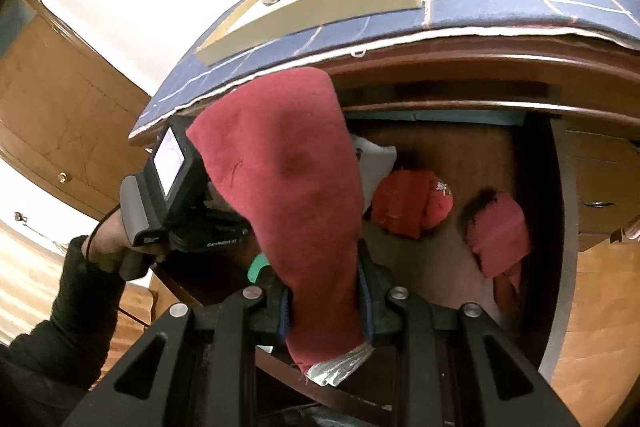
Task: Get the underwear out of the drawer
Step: 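Grasp dark red underwear with right tool while left tool grasps beige underwear, then carry both items up into the tray and open both tools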
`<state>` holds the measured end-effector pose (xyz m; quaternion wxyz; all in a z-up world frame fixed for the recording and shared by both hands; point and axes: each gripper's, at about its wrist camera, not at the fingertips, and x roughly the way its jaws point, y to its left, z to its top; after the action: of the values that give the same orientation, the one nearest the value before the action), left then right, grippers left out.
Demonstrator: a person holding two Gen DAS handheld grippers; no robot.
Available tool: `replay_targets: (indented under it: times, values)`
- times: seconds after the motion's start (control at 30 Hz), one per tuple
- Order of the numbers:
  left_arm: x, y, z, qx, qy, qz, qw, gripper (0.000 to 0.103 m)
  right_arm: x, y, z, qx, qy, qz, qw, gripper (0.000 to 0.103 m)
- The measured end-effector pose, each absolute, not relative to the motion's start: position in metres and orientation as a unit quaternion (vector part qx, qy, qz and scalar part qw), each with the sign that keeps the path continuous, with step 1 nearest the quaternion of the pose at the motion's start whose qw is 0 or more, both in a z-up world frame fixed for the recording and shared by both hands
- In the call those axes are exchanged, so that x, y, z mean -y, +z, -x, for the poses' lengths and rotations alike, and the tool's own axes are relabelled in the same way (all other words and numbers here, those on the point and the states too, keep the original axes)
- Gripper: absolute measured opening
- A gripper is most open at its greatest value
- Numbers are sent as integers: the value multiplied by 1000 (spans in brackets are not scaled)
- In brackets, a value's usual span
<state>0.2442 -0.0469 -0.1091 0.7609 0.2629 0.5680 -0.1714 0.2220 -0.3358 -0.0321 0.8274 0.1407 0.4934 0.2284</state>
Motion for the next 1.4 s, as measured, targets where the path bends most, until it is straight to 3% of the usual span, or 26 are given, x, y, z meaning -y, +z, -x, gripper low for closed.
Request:
replay_targets:
  times: [0.2, 0.57, 0.83, 1.13, 1.4]
  values:
    - [33, -88, -236, -551, -187, -215, 784, 43, 340, -23, -218, -473, 238, -173, 830, 29]
    - [10, -14, -169, -493, -277, -91, 820, 43, 331, -12, -223, -459, 269, -222, 817, 29]
    - [-17, 49, -150, -399, -256, -34, 880, 43, 314, 18, -238, -438, 270, -222, 829, 29]
    - [-35, 95, -189, -322, -186, -33, 928, 43, 277, 57, -302, -404, 218, -218, 861, 29]
    - [-18, 95, -261, -313, -147, -37, 938, 43, 237, 67, -380, -397, 169, -226, 873, 29]
